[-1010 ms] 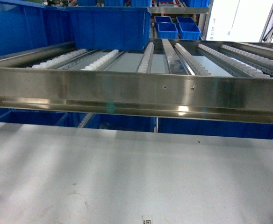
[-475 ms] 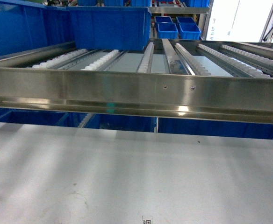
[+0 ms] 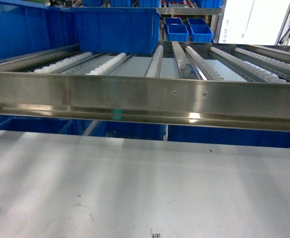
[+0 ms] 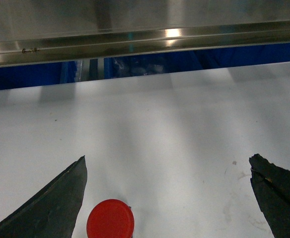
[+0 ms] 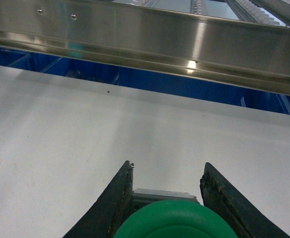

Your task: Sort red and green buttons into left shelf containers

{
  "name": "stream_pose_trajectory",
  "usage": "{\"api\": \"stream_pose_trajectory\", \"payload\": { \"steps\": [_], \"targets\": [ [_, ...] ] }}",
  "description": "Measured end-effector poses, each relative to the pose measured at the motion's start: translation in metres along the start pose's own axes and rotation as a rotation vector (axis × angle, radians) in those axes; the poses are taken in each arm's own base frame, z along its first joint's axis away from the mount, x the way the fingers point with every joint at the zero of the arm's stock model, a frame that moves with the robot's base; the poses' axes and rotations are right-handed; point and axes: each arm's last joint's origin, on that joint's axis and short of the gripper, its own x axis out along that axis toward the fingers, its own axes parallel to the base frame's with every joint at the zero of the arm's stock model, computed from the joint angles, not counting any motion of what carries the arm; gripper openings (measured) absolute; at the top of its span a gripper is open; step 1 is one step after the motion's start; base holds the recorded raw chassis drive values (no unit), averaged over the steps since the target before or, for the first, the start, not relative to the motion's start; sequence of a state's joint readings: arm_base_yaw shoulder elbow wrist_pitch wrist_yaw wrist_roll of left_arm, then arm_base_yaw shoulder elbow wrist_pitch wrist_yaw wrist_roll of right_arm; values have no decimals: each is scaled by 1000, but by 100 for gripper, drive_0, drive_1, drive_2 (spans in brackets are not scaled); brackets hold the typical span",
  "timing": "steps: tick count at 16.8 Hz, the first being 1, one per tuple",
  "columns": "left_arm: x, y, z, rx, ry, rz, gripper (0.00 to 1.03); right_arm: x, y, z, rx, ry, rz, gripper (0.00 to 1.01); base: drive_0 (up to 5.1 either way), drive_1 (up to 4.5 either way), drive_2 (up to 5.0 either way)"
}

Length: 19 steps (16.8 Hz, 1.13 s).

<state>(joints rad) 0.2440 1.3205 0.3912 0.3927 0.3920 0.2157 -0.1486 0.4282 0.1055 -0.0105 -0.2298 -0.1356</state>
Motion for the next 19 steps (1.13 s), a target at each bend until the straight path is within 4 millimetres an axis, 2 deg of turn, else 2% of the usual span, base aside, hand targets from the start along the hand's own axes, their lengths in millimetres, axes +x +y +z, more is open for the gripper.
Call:
{"api": "stream_pose_trajectory", "payload": {
  "steps": [4, 7, 12, 15, 19],
  "targets": [
    [4, 3, -3, 5, 0, 51, 98, 0, 0, -1, -9, 5, -2, 35, 0, 0, 0],
    [22, 10, -30, -28, 92, 115, 98, 0, 0, -1, -9, 6, -2, 35, 0, 0, 0],
    [37, 18, -40, -39, 124, 159, 98, 0, 0, -1, -12, 6, -2, 35, 0, 0, 0],
    [50, 25, -61, -82, 190, 137, 98, 0, 0, -1, -12, 6, -3, 35, 0, 0, 0],
    [63, 35, -73, -114, 218, 141, 98, 0, 0, -1, -12, 6, -3, 35, 0, 0, 0]
  ]
}}
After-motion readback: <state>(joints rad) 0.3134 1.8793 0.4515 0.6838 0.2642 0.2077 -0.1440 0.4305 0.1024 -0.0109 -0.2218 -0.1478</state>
